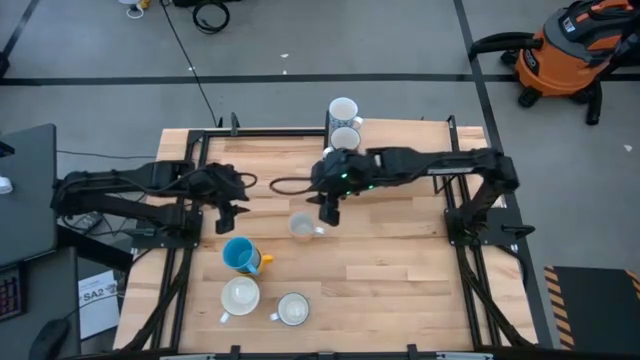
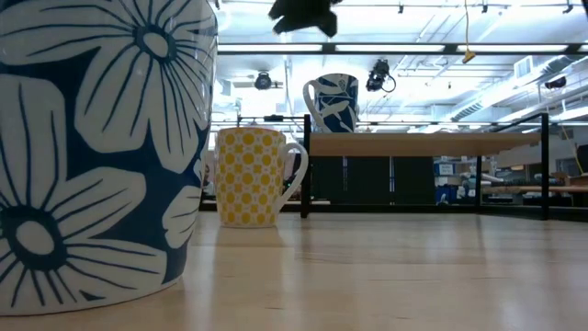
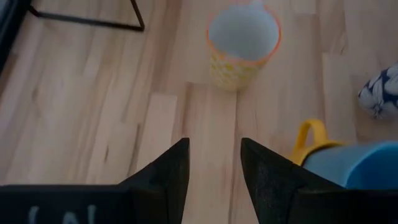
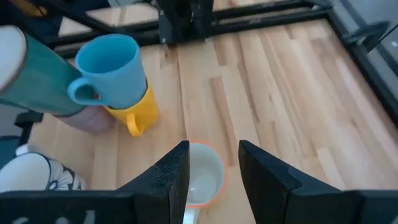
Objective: Place coffee mugs
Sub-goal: Put the yellow pattern mug on the shelf
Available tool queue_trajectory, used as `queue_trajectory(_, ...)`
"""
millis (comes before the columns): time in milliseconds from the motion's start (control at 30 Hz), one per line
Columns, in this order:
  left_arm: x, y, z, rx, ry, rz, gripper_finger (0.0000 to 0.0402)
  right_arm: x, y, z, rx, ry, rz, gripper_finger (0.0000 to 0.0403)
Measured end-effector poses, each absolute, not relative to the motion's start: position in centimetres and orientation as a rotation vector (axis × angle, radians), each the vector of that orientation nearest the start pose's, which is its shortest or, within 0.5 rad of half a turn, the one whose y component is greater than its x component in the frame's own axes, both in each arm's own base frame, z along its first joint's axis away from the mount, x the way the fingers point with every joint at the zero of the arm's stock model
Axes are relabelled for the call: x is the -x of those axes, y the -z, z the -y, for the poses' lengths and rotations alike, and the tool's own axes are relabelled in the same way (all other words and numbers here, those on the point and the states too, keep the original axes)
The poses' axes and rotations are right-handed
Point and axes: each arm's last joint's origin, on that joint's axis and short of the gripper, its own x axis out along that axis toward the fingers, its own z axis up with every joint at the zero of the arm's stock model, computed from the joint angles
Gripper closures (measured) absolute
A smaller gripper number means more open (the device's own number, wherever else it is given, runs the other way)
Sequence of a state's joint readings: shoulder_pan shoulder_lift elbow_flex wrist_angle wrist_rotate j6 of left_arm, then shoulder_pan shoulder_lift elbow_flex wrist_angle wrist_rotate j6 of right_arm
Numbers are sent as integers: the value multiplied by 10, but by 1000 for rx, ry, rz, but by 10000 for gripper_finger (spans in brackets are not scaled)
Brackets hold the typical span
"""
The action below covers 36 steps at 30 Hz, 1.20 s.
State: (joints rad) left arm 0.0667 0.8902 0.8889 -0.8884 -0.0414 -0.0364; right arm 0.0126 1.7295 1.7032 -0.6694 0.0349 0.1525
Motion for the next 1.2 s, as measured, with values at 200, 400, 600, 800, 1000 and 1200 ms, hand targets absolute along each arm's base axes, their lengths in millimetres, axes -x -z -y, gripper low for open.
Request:
queue_trajectory(200, -154, -275, -11, 48, -116, -922, 253, -402, -324, -13, -109, 136, -777, 259)
queue_trajectory(400, -155, -274, -11, 47, -115, -908, 253, -419, -293, -20, -77, 174, -846, 259)
queue_trajectory(600, -157, -276, -11, 37, -111, -884, 253, -429, -270, -22, -65, 180, -900, 259)
queue_trajectory(800, -158, -276, -11, 41, -112, -877, 253, -436, -254, -20, -49, 204, -931, 259)
queue_trajectory(1000, -158, -276, -11, 41, -112, -875, 253, -438, -247, -16, -20, 260, -945, 259)
queue_trajectory(1200, -158, -276, -11, 41, -112, -873, 253, -438, -247, -12, -26, 264, -942, 259)
